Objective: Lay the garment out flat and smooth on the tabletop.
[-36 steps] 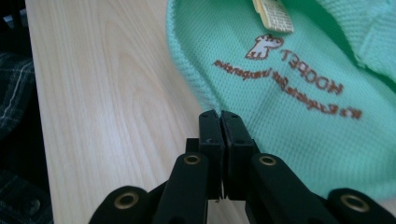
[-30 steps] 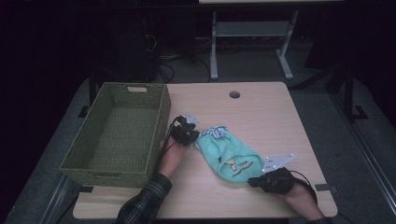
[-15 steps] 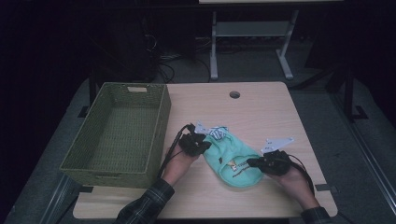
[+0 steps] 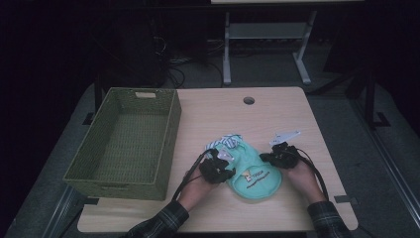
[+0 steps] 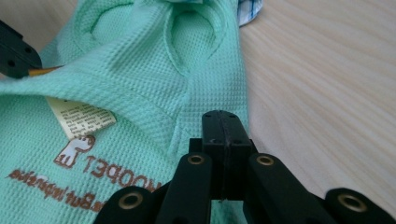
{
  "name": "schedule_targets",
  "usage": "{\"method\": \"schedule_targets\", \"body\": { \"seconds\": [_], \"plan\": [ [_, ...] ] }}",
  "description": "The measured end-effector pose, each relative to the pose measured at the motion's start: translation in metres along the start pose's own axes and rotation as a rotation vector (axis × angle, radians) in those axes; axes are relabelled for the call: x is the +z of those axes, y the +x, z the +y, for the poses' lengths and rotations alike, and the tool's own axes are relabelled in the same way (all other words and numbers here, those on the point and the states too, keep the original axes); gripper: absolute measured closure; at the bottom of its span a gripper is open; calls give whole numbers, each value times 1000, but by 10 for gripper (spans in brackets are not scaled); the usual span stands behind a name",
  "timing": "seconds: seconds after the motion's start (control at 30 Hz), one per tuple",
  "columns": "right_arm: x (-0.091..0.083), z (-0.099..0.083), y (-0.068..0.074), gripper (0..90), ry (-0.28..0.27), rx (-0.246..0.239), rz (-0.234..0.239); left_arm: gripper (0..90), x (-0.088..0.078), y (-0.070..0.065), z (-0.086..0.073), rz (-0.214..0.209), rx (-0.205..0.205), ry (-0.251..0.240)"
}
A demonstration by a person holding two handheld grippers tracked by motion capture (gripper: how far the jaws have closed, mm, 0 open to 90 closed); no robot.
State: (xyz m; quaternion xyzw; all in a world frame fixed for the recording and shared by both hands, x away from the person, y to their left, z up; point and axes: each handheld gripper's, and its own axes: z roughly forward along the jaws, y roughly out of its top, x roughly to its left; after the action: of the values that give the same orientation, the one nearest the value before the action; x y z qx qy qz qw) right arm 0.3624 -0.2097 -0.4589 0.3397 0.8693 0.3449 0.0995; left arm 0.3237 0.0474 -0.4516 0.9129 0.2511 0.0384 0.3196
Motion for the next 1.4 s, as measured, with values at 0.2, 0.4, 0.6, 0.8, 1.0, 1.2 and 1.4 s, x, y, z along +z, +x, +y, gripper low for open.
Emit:
{"method": "schedule_targets", "body": {
  "seconds": [0.2,0.4,0.6,0.8,1.0,1.2,1.4],
  "plan": [
    [1,-5,-1,899,35,9,4,894,3,2,-2,27,16,23],
    [-6,-13,3,900,50,10,23,894,1,8,-3,51,13,26],
    [-15,-23,14,899,58,3,56,895,-2,16,-5,96,11,35],
    [-20,-28,29,899,73,-20,79,893,-3,20,-6,119,5,32],
    [-25,-13,20,857,8,10,42,814,-20,17,-5,96,-19,-36],
    [-15,12,1,800,-42,58,-9,709,-30,7,-9,73,-11,-56],
    [9,31,-19,758,-44,105,-52,588,-27,0,-14,64,7,-53]
  ]
}}
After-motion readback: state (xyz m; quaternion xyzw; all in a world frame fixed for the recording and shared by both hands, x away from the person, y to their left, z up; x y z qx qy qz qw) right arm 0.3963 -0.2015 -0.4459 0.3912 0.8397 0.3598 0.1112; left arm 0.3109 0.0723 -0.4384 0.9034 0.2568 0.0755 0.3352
